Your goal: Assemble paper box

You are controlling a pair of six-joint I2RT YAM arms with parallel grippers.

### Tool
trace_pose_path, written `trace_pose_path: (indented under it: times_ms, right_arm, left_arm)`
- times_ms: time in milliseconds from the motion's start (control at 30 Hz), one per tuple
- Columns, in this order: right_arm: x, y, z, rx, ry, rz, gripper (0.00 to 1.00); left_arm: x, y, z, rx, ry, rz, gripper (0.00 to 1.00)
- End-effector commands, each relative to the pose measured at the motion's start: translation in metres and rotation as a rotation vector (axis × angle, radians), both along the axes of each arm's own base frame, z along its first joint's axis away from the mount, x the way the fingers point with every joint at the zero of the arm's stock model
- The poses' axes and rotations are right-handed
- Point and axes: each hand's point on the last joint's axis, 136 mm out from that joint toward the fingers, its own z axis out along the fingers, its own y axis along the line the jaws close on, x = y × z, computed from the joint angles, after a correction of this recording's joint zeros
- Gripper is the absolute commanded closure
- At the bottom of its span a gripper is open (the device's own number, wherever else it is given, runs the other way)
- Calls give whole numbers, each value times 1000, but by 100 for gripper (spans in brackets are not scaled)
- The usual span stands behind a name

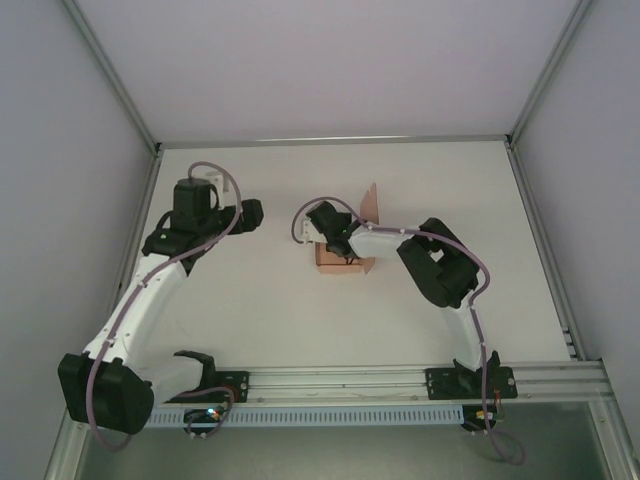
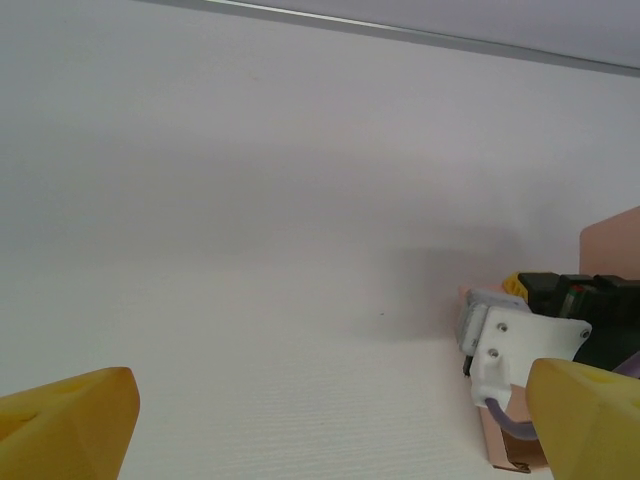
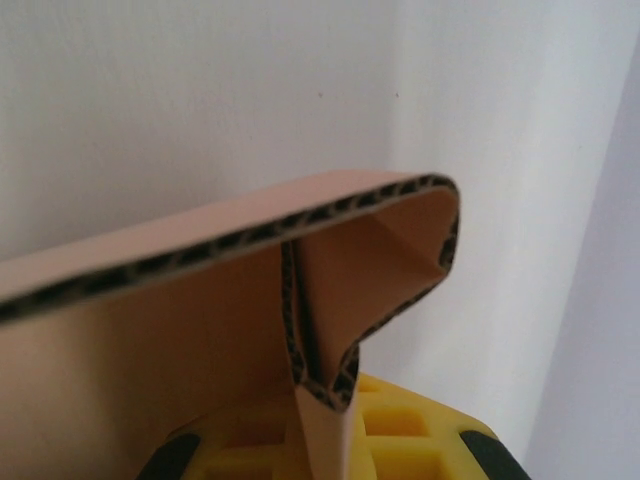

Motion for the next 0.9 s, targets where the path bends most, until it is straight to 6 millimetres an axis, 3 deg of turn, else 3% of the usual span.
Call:
trace_pose_path:
  times_ms: [0, 100, 167, 400, 600, 700, 767, 867]
  right_arm:
    - [-16, 3, -51, -49, 87, 72, 96]
    - [-14, 8, -30, -5, 83, 70, 71]
    - [-13, 14, -8, 44, 74, 72, 45]
    - [-12, 26, 78, 220, 2, 48, 31]
    - [-32, 22, 145, 465, -40, -17, 17]
    - [-45, 3, 186, 684, -73, -195, 0]
    - [-55, -25, 204, 817, -114, -375, 0]
    - [-85, -74, 202, 959, -116, -657, 0]
  left_arm:
    - [-3, 4, 6, -30, -12, 20, 0]
    - [-4, 3, 7, -37, -15, 16, 0]
    - [-4, 2, 7, -43, -12, 12, 0]
    - [-4, 0, 2, -57, 3, 7, 0]
    - [-1, -6, -12, -44, 34, -36, 0]
    - [6, -36, -14, -90, 46, -201, 0]
    - [8, -63, -17, -122, 78, -340, 1]
    - [13, -102, -37, -46, 155, -519, 5]
